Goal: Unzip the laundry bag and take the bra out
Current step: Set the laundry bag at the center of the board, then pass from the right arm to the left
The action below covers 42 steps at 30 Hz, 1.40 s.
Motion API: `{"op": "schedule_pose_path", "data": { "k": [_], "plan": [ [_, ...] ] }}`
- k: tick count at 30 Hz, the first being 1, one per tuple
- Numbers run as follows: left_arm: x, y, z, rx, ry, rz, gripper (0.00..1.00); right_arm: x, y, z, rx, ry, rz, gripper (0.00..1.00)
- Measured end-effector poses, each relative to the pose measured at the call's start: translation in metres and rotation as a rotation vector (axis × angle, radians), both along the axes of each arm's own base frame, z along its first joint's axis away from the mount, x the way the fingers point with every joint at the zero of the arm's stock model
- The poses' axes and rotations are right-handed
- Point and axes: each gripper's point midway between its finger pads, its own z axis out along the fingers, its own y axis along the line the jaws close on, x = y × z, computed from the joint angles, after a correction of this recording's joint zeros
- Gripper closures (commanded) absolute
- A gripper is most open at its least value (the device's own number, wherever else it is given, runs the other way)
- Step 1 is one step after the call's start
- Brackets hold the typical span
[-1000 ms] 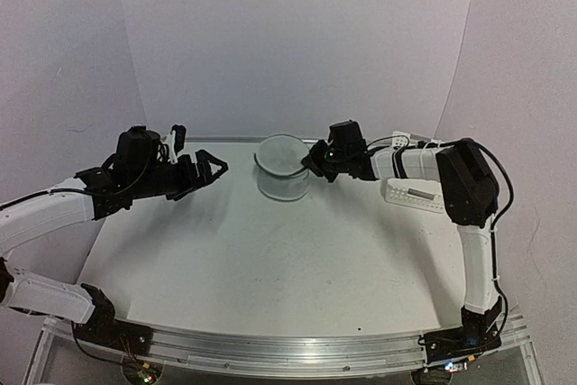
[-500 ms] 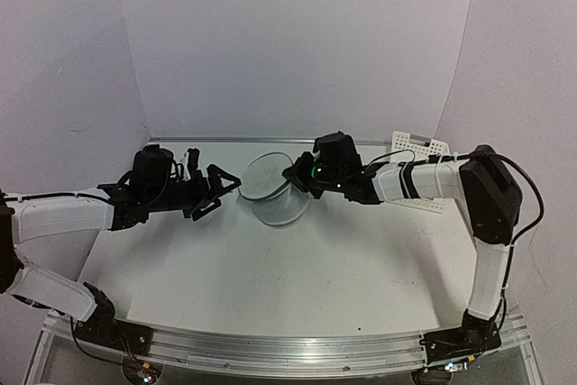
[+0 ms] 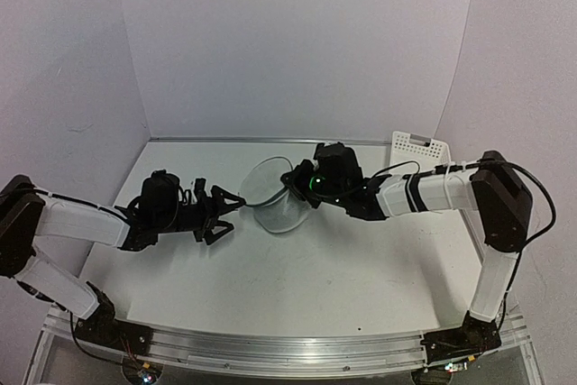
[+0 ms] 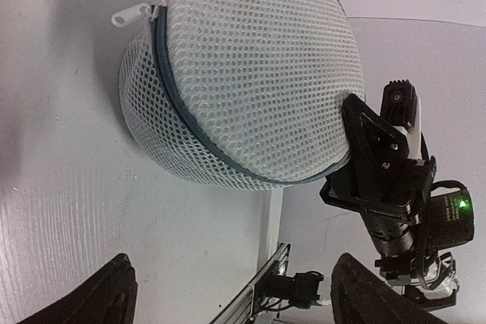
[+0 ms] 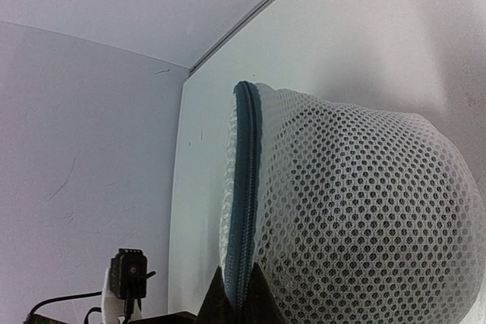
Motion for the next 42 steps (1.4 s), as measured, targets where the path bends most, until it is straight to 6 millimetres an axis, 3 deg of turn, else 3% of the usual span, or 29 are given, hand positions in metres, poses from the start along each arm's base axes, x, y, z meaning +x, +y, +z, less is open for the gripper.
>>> {"op": "schedule_pose_path", "data": {
  "k": [7,13,20,26,35,41,42],
  "plan": [
    [0.003,-0.011,-0.015,-0.109,0.093,0.009,0.24,-0.009,0.0,-0.001,0.023,-0.003,0.001,1.0],
    [0.009,-0.018,-0.011,-0.182,0.103,0.022,0.34,-0.022,-0.003,-0.001,0.038,0.003,0.011,1.0],
    [0.017,-0.032,-0.022,-0.216,0.154,0.011,0.41,-0.032,-0.009,0.009,0.071,-0.007,0.014,1.0],
    [0.021,-0.043,-0.014,-0.265,0.156,-0.013,0.49,-0.037,-0.015,0.013,0.078,-0.013,0.015,1.0],
    [0.023,-0.051,-0.004,-0.305,0.158,-0.03,0.99,-0.044,-0.016,0.006,0.096,-0.011,0.038,1.0],
    [0.021,-0.053,-0.002,-0.314,0.162,-0.046,1.0,-0.05,-0.023,-0.002,0.084,0.001,0.042,1.0],
    [0.02,-0.054,-0.002,-0.314,0.162,-0.05,1.0,-0.053,-0.024,-0.003,0.083,0.001,0.046,0.92]
  ]
}}
